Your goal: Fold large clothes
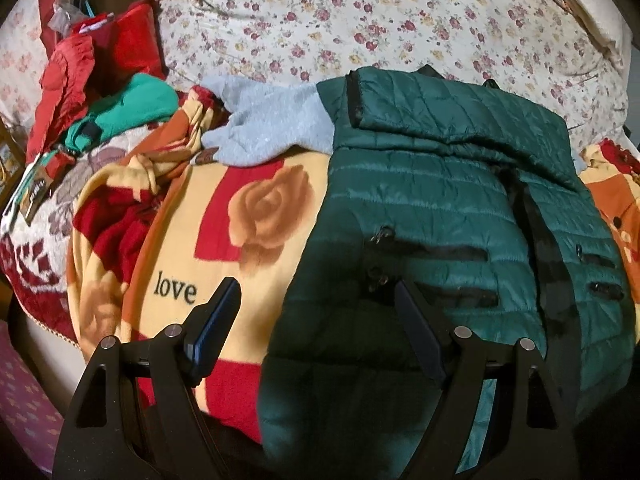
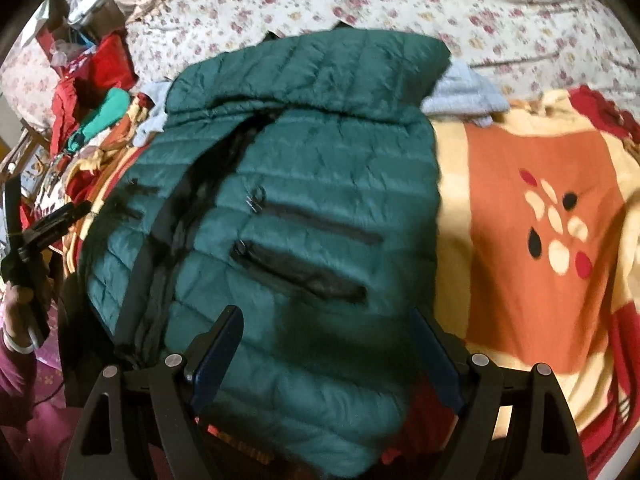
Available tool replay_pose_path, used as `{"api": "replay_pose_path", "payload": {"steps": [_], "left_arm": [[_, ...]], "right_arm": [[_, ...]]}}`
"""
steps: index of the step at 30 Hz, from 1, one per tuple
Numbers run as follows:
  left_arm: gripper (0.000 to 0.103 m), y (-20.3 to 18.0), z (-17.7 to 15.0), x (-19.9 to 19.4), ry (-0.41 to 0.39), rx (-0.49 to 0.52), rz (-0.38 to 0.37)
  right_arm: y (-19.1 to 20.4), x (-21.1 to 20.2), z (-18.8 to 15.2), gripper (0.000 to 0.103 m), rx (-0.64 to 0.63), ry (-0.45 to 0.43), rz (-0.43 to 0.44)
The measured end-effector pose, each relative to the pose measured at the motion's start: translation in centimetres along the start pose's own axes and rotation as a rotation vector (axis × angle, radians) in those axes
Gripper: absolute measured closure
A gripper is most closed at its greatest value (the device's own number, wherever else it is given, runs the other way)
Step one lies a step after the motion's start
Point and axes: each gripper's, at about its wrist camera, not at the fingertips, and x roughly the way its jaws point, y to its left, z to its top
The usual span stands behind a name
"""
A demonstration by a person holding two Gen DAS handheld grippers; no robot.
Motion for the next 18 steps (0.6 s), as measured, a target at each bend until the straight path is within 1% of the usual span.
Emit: {"api": "replay_pose_path", "payload": {"steps": [2,5,13,18], "left_arm": [[0.023,0.5,-0.3,0.2,0.016,-0.003,-0.007],[0.023,1.6,-0.8,0.8,0.059,-0.036,-0.033],[0.023,3.7,-2.1,2.0,0.143,-0.112,-0.096],[0.023,4.2,-2.8,2.6,0.174,-0.132,-0.117]], "right_arm": [[-0.7,0.1,-0.6,0.020,0.014,0.016,-0.012],[-1.7,0.2,-1.5,0.020,0.041,0.037,-0.008],[-3.3,2.2,-3.7,0.020,0.088,0.101,0.043],[-3.3,3.9,-4.7,0.020,0.100,0.142,0.093]]}}
